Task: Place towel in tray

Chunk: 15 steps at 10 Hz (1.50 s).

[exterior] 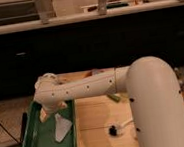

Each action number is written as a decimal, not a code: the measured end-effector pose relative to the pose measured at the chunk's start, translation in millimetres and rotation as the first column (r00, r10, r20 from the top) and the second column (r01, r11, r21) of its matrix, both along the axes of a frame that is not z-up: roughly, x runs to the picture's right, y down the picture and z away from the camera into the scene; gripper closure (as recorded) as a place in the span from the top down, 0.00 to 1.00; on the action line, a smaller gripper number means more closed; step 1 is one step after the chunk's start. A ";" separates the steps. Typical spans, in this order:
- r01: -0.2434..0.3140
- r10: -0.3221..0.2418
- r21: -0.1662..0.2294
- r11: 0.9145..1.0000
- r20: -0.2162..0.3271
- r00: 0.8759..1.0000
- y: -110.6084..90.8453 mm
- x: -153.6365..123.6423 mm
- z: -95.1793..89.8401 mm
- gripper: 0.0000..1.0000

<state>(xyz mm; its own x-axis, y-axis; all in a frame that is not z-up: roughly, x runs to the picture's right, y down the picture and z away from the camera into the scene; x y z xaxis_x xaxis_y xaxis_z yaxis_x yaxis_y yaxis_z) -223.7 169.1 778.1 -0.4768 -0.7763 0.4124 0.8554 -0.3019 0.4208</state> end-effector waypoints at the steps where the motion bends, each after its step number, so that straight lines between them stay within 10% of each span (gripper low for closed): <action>1: 0.000 0.000 0.000 1.000 0.000 1.000 0.2 0.0 0.0 0.80; 15: 0.000 0.000 0.000 1.000 0.000 1.000 0.0 -0.2 -0.1 0.80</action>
